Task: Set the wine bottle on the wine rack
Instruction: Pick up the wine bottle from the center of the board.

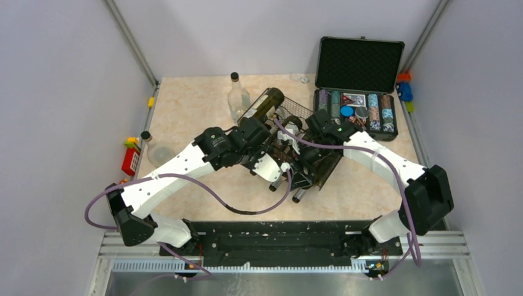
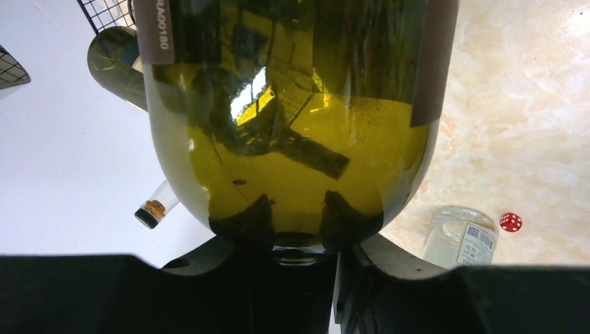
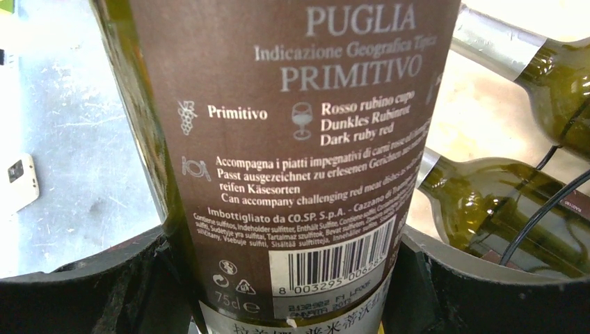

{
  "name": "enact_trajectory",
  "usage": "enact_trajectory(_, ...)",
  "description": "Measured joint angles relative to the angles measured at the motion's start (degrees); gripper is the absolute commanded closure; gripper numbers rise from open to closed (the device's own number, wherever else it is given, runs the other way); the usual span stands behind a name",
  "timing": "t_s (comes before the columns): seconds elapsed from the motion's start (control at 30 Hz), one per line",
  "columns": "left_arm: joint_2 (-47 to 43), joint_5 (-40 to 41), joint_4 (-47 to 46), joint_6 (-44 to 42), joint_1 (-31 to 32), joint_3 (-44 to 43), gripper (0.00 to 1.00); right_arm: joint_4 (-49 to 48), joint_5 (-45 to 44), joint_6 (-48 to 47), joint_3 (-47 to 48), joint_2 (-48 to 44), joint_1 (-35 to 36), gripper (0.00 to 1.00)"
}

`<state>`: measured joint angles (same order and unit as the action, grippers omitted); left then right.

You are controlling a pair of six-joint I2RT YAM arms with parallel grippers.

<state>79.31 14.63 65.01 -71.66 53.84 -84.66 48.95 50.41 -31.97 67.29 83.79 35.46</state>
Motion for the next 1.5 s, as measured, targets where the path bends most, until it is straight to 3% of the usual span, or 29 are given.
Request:
enact_trajectory(0.07, -0.07, 0.09, -0.24, 0.2, 0.0, 0.31, 1.0, 0.17, -0.17, 0.02, 0.0, 0.0, 0.0, 0.92)
enact_trajectory(0.13, -0.17, 0.2, -0.59, 0.52, 0.0, 0.72, 1.0, 0.33, -0.42, 0.02, 0.0, 0.0, 0.0, 0.75)
enact_trajectory(0.2, -0.26, 0.26, -0.76, 0.94, 0.0, 0.9, 1.0, 0.35, -0.63, 0.02, 0.0, 0.0, 0.0, 0.45)
enact_trajectory(0.33, -0.83, -0.02, -0.92, 1.27, -0.17, 1.25, 1.0, 0.22, -0.63, -0.04, 0.0, 0.0, 0.07, 0.06)
enact_trajectory(0.97, -7.15, -1.44, 0.04, 4.48, -4.74, 6.56, 1.0, -3.39, -1.05, 0.26, 0.66, -0.72, -0.85, 0.01)
enact_trajectory(1.5, -14.29, -7.17, 1.49, 9.68, -17.79, 8.15, 1.0, -7.26, -6.1, 3.19, 0.63, -10.01, -9.57, 0.01)
